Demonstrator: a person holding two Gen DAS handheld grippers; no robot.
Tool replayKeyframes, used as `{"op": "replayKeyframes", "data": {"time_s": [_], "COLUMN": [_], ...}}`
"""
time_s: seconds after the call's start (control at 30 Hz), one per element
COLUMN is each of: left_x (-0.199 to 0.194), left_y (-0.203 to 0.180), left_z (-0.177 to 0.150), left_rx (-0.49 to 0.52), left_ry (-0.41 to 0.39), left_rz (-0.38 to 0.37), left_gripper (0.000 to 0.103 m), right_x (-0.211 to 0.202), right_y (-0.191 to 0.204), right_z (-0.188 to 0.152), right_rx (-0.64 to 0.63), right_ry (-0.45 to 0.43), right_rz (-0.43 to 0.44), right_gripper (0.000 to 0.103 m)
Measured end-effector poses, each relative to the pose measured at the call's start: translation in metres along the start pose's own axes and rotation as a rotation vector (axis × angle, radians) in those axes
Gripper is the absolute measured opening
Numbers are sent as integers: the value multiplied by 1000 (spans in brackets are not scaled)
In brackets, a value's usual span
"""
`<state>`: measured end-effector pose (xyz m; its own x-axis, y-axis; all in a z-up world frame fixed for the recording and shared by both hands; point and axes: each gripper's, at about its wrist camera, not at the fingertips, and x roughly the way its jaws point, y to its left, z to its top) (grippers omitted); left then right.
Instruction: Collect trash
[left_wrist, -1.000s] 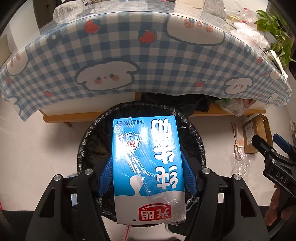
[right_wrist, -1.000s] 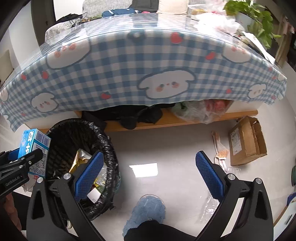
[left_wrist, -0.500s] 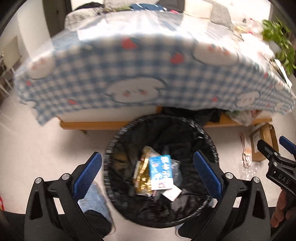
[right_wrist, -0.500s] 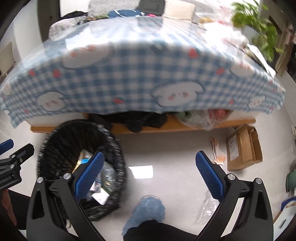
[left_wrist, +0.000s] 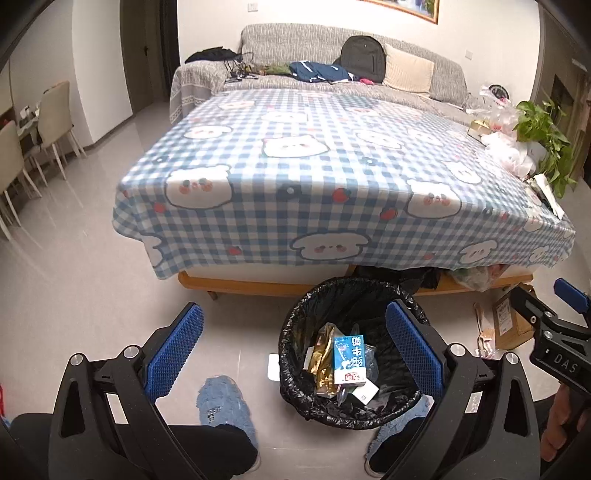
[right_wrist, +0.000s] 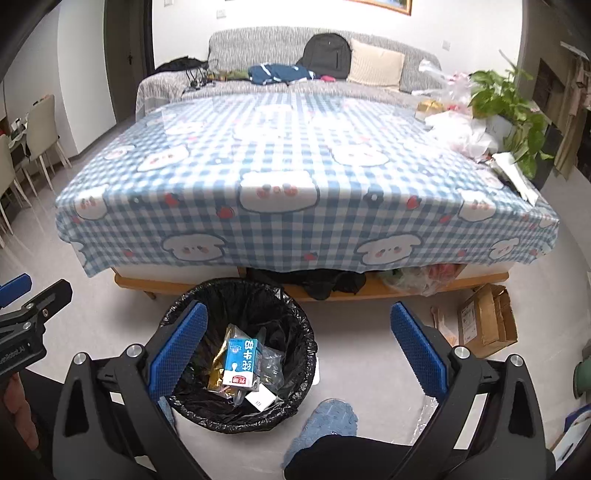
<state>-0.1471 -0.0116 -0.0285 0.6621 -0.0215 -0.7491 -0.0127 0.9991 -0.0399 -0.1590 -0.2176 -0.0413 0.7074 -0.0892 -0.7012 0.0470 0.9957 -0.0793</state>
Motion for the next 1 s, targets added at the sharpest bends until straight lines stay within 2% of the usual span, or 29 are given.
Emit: {"op": "replayKeyframes", "data": {"time_s": [0.27,1.0], "left_x": [-29,-20], "left_y": [6,-1], "left_z": [-4,-12], "left_rx": [1,16], "left_ry": [-38,-21], "left_rz": [-18,-14], "left_gripper": [97,97], "right_x": [-27,-25], "right_y": [-1,1], "right_z": [-11,-9], "right_rx": [14,-4], "right_ry": [-20,-23], "right_rz": [41,51], "right_gripper": [95,95]}}
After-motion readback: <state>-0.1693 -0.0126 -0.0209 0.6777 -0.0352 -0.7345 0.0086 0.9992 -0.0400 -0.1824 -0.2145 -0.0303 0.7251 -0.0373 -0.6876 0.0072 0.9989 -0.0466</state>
